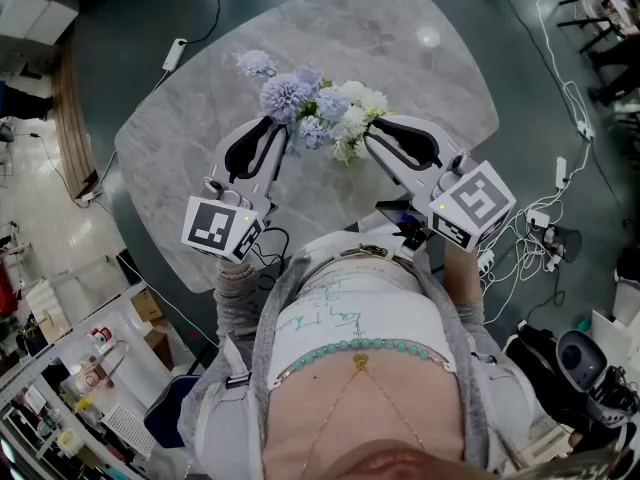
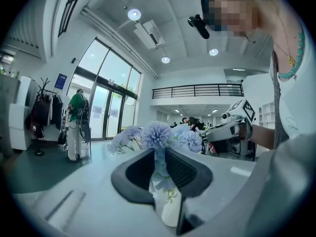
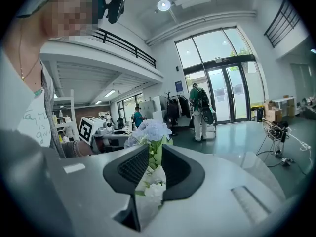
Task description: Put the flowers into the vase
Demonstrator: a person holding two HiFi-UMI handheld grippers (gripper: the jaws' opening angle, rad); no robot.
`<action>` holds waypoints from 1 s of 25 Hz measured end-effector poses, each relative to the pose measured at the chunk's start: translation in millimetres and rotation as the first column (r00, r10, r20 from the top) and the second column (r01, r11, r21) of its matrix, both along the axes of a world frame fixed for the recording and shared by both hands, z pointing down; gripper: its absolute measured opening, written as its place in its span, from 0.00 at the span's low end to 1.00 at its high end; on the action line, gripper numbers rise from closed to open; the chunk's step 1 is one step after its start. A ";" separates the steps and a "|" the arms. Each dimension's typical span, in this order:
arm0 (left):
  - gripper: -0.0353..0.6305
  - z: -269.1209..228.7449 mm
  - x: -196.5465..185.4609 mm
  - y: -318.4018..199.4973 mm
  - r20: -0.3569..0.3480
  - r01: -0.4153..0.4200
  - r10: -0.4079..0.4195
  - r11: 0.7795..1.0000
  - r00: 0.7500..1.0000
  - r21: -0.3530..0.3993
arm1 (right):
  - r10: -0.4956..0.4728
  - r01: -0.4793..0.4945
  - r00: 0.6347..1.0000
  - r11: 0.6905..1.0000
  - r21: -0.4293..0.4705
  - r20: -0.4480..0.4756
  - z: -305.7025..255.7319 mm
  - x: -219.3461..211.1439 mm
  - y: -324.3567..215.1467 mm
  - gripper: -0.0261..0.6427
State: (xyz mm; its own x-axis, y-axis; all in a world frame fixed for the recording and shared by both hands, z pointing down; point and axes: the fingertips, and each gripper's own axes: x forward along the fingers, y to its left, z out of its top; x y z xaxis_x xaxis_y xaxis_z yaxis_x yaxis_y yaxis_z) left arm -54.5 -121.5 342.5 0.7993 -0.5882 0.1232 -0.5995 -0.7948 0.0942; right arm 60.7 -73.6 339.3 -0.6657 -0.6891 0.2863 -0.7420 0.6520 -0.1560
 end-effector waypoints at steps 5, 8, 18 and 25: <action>0.17 -2.8 -11.0 -1.3 -0.007 0.048 -0.048 0.999 0.999 0.012 | 0.077 -0.076 0.996 0.997 0.024 -0.039 2.5 12.7 -6.9 0.14; 0.17 -3.6 -12.7 0.3 -0.026 0.057 -0.057 0.998 0.998 -0.003 | 0.101 -0.101 0.995 0.995 0.026 -0.019 2.7 17.9 -8.5 0.11; 0.17 -9.2 -24.2 5.3 -0.042 0.116 -0.116 0.993 0.992 -0.010 | 0.108 -0.108 0.994 0.994 0.026 -0.011 6.1 17.3 -13.3 0.08; 0.09 -5.6 -23.7 22.8 -0.041 0.138 -0.139 0.990 0.989 -0.033 | 0.084 -0.083 0.996 0.996 0.030 -0.006 8.1 14.6 -12.2 0.08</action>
